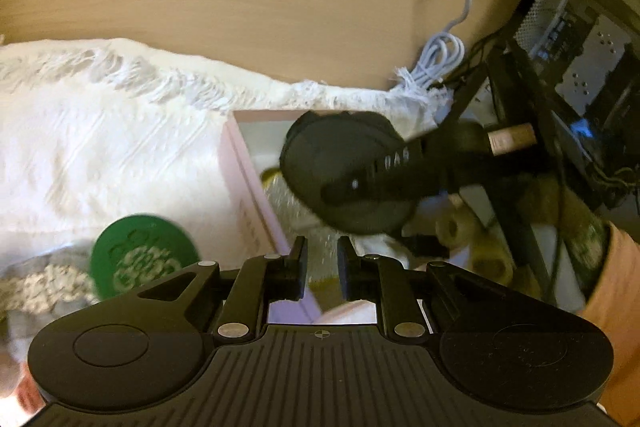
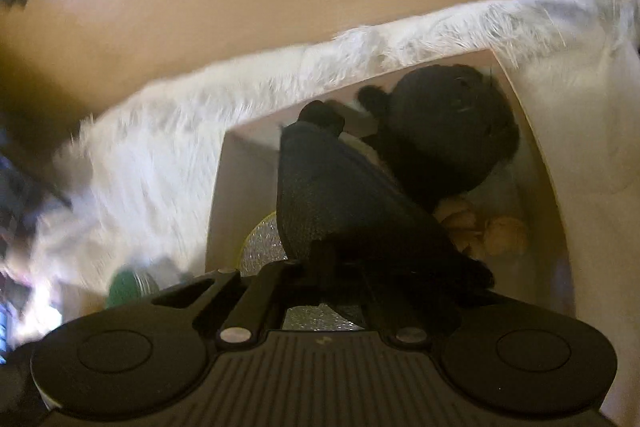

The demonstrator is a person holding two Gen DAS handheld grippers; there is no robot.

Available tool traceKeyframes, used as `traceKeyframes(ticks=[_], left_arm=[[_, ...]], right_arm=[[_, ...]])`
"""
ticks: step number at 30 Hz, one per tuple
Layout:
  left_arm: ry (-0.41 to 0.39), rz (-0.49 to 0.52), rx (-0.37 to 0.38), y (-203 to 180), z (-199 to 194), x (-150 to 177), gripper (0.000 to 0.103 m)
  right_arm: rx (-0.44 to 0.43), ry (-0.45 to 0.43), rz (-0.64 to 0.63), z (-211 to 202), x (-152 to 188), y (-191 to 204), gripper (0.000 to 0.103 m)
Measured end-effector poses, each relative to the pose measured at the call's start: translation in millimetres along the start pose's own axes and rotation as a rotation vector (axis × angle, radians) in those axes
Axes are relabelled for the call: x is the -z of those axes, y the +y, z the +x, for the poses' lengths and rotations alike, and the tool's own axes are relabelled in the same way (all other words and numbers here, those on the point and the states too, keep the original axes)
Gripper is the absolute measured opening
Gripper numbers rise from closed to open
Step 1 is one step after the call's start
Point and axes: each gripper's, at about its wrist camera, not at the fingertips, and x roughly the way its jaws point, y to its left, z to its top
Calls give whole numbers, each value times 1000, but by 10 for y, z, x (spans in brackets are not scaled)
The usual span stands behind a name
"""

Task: Organize soft objects
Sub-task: 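Put the black item in the box with right tool while left drops the stick, then move the left tool to the gray letter-print sock and close on it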

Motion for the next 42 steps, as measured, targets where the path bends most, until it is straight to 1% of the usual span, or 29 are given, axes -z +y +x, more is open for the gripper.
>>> traceKeyframes(ticks=[3, 5, 6, 8, 9, 10, 12, 14, 15, 16, 17, 18, 19, 21, 23, 25, 27, 29, 31, 34, 38, 40, 41, 42], left_arm=[[-2, -7, -7, 19, -56, 64, 18], [-10, -3, -8, 36, -149, 137, 18], [-12, -3, -9, 50, -211, 189, 18], [-19, -16, -3, 82, -336, 296, 18], [-26, -30, -3, 126, -424, 372, 18], [-36, -42, -12, 161, -503, 441, 18], [-51, -65, -67, 261, -666, 570, 18], [-64, -102, -112, 383, -788, 654, 18], [-73, -140, -144, 480, -866, 704, 18], [-81, -175, -177, 561, -936, 739, 18], [-98, -210, -212, 645, -1029, 790, 18], [-120, -231, -237, 709, -1119, 839, 18], [-153, -255, -271, 789, -1228, 910, 18], [-180, -302, -311, 931, -1346, 1023, 18], [-167, -353, -330, 1071, -1381, 1106, 18], [-166, -388, -326, 1165, -1393, 1185, 18], [-179, -422, -323, 1213, -1405, 1236, 18], [-190, -451, -333, 1236, -1421, 1287, 18], [-185, -477, -347, 1294, -1481, 1368, 18], [-158, -503, -374, 1369, -1521, 1451, 18], [-123, -500, -413, 1400, -1585, 1535, 18], [-120, -501, -424, 1406, -1641, 1564, 18], [-122, -501, -428, 1402, -1672, 1573, 18], [-125, -501, -430, 1407, -1694, 1572, 18]], right_arm=[[-2, -16, 16, -26, 36, -13, 0], [26, -27, 6, -97, 128, 14, 0], [36, -28, 8, -117, 185, 12, 3], [55, -35, 17, -181, 323, 5, 3], [64, -30, 21, -202, 377, -11, 6], [75, -26, 24, -214, 420, -14, 11], [109, -51, 8, -268, 503, 32, 16], [156, -102, -33, -366, 548, 151, 26], [175, -132, -56, -420, 564, 241, 34], [185, -164, -75, -480, 579, 330, 40], [184, -199, -103, -565, 603, 426, 42], [179, -224, -133, -618, 630, 535, 46], [172, -243, -168, -663, 662, 645, 52], [168, -274, -267, -710, 759, 937, 58], [175, -284, -373, -677, 869, 1252, 58], [173, -283, -488, -613, 1010, 1573, 58], [167, -278, -548, -538, 1146, 1802, 59], [124, -258, -595, -430, 1320, 2020, 59], [98, -216, -697, -260, 1542, 2242, 59], [125, -201, -887, 45, 1900, 2541, 59], [170, -240, -1105, 463, 2172, 2827, 58], [193, -248, -1161, 647, 2209, 2932, 56], [200, -246, -1162, 696, 2188, 2963, 54], [202, -243, -1156, 719, 2173, 2977, 42]])
